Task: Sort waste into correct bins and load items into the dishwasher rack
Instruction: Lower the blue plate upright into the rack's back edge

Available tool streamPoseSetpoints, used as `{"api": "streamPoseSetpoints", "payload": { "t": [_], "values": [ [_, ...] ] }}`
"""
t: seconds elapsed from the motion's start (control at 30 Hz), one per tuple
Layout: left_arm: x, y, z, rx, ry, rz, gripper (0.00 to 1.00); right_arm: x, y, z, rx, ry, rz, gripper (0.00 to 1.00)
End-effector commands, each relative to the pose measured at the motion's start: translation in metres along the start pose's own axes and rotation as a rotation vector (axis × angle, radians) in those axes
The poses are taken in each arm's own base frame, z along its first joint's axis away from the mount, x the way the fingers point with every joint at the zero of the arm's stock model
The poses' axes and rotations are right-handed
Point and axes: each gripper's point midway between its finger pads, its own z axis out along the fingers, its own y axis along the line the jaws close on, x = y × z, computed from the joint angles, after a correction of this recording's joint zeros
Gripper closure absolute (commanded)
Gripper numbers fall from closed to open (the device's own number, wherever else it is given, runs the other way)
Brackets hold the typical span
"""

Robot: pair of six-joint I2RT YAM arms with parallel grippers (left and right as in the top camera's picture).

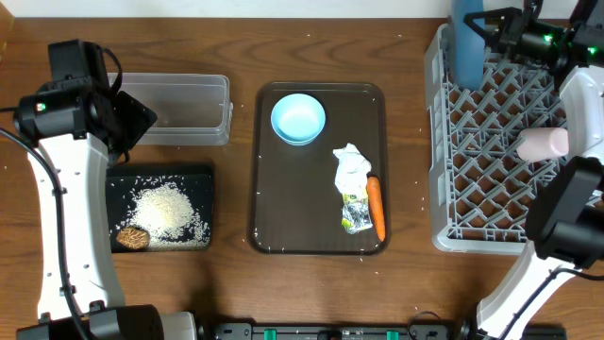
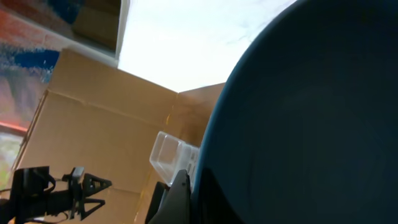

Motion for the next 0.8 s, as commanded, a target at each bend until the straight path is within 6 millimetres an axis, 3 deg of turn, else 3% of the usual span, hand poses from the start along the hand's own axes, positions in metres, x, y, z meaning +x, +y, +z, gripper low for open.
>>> {"api": "streamPoseSetpoints", "payload": {
  "t": [0.0,0.4,0.63,0.77],
  "values": [
    [-0.004,0.001,-0.008,0.008,-0.023,-0.023,0.02,-0.009,-0.014,-0.014,0.094,-0.054,0.0,0.98],
    [-0.004,0.001,-0.008,0.008,-0.023,-0.023,0.02,-0.011,-0.04,-0.04,0.191,-0.091,0.05,0.97],
    [-0.004,0.001,-0.008,0.008,-0.023,-0.023,0.02,-0.017,-0.052,-0.058,0.245,-0.13,0.07,0.86],
    [-0.004,0.001,-0.008,0.008,-0.023,-0.023,0.02,-0.016,-0.066,-0.076,0.371,-0.163,0.099,0.8]
  ]
}}
